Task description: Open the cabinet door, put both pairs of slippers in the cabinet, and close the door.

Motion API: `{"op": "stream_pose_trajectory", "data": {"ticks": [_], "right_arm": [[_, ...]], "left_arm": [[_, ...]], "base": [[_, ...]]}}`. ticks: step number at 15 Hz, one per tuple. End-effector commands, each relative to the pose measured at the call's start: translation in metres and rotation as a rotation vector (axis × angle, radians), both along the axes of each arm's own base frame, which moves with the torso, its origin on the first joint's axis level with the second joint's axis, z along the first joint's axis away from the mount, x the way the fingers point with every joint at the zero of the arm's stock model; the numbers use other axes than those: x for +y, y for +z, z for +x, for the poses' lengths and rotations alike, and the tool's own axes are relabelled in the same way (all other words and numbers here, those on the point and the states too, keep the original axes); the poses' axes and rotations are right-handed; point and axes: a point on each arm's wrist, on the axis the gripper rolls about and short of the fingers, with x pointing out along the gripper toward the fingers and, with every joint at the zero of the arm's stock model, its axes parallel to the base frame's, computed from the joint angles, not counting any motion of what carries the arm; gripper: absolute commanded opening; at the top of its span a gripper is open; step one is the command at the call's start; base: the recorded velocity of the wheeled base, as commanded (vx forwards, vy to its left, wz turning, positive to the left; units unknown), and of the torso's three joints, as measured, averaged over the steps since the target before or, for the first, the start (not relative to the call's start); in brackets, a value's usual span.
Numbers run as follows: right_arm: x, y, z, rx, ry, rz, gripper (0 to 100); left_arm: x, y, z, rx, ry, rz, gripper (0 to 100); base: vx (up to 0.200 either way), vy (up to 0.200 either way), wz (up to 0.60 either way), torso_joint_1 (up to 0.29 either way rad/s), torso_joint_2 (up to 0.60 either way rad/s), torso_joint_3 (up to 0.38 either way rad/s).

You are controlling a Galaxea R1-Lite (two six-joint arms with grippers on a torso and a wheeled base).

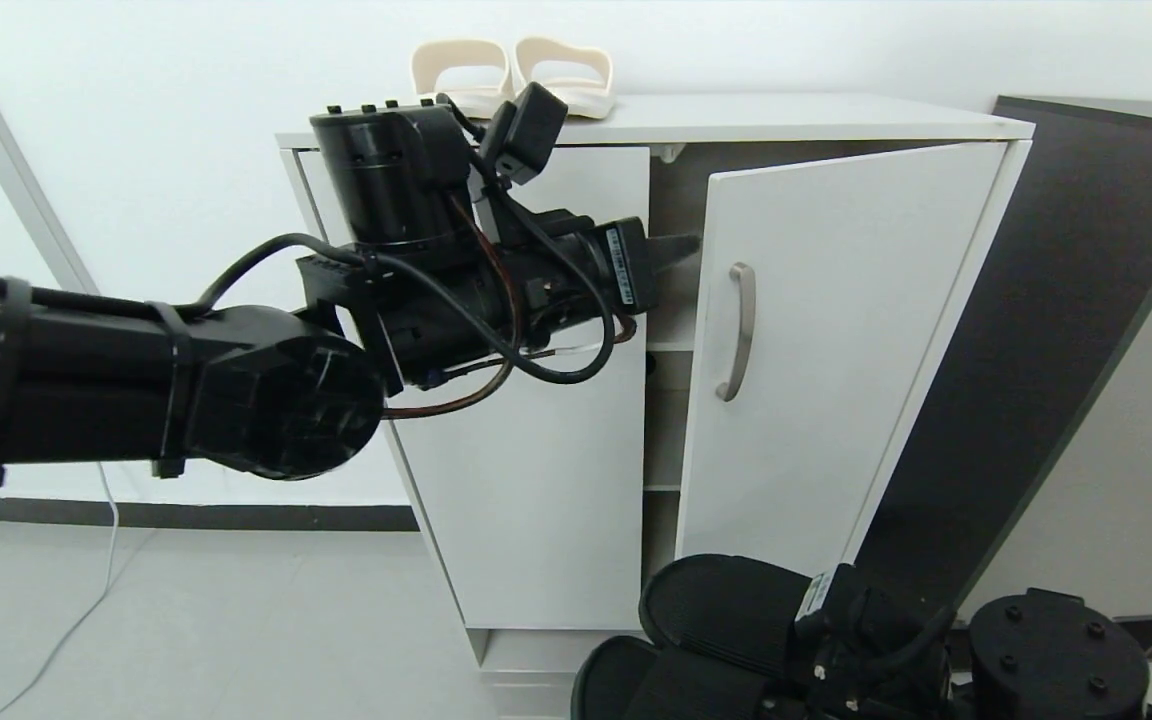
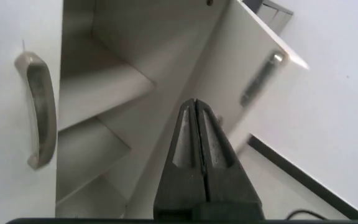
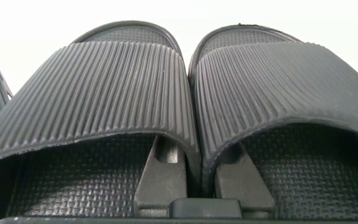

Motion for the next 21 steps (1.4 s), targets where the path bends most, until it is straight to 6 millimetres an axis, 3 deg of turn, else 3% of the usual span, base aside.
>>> {"op": "stream_pose_trajectory", "data": {"ticks": [1, 7, 11, 12, 17, 20, 21], "right_arm": [[-0.001, -0.003, -0.004, 0.009, 0.011, -0.016, 0], [-0.001, -0.008, -0.007, 0.008, 0.027, -0.047, 0], [0.000, -0.009, -0.009, 0.010, 0.036, -0.049, 0], [0.000, -0.010, -0.010, 0.012, 0.039, -0.053, 0], [0.001, -0.012, -0.012, 0.020, 0.050, -0.065, 0], [0.002, -0.012, -0.011, 0.017, 0.045, -0.063, 0], [0.002, -0.012, -0.010, 0.018, 0.042, -0.062, 0]], "left_arm": [[-0.009, -0.011, 0.012, 0.021, 0.003, 0.013, 0], [-0.018, -0.030, 0.026, 0.049, 0.005, 0.041, 0], [-0.017, -0.032, 0.026, 0.054, 0.007, 0.045, 0], [-0.018, -0.034, 0.022, 0.054, 0.001, 0.050, 0], [-0.048, -0.033, -0.038, 0.019, -0.162, 0.035, 0], [-0.046, -0.034, -0.035, 0.016, -0.148, 0.034, 0], [-0.035, -0.031, -0.026, -0.005, -0.103, 0.027, 0]], "base": [[0.000, 0.000, 0.00, 0.000, 0.00, 0.000], [0.000, 0.000, 0.00, 0.000, 0.00, 0.000], [-0.200, 0.000, 0.00, 0.006, 0.00, 0.000], [-0.200, 0.000, 0.00, 0.002, 0.00, 0.002], [-0.200, 0.000, 0.00, 0.000, 0.00, 0.001], [-0.133, 0.000, 0.00, 0.000, 0.00, 0.003], [0.000, 0.000, 0.00, 0.000, 0.00, 0.000]]}}
